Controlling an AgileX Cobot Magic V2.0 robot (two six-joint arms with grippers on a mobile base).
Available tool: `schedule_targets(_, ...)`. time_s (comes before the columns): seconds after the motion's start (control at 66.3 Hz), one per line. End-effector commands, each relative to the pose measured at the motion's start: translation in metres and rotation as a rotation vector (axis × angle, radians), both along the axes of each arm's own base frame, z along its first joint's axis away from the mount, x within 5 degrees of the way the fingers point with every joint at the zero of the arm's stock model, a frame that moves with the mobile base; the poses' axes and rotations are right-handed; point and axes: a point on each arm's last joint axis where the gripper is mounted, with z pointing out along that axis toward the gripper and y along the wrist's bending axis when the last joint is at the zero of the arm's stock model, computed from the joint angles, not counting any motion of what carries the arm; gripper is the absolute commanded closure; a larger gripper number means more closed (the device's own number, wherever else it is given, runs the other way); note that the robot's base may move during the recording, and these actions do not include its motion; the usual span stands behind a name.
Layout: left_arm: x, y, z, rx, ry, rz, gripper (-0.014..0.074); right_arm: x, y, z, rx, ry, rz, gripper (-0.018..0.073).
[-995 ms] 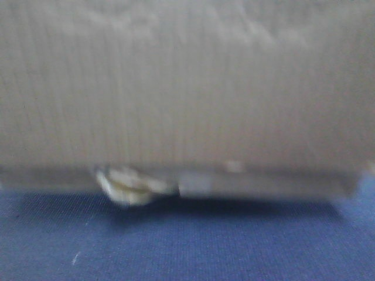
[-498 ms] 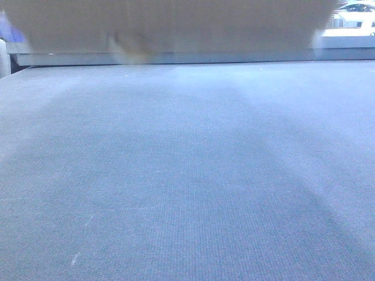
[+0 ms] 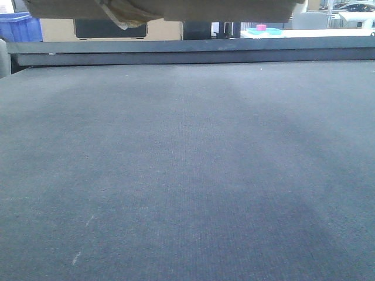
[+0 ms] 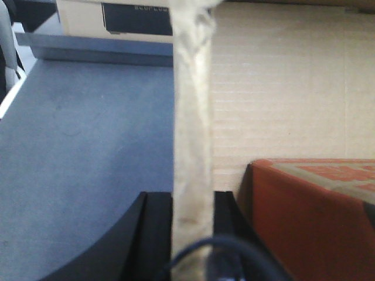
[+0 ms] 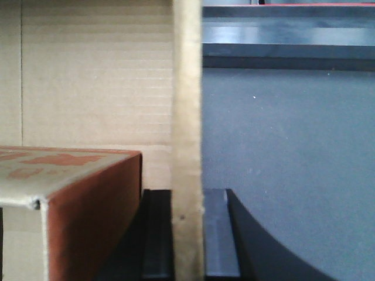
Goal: Stack two boxes on right shelf middle
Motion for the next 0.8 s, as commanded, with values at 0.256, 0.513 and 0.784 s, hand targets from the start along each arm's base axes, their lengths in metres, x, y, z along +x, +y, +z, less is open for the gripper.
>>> schedule_targets(0.256,-0.0061,0.0082,0.013,0.025,-0.074,0.027,0.0708,-0.0045,-0.0079,0.013,-0.03,-0.08,-0.026,0.0721)
schedule_targets(0.513,-0.0061,0.0082,0.013,0.025,-0.074,0.027,0.0708,-0.0045,-0.0079,0.013,-0.03,-0.08,-0.026,0.0721)
schedule_targets(0.784,-0.0061,0.0082,0.013,0.025,-0.074,0.027,0.0708,-0.0045,-0.0079,0.013,-0.03,-0.08,-0.026,0.0721)
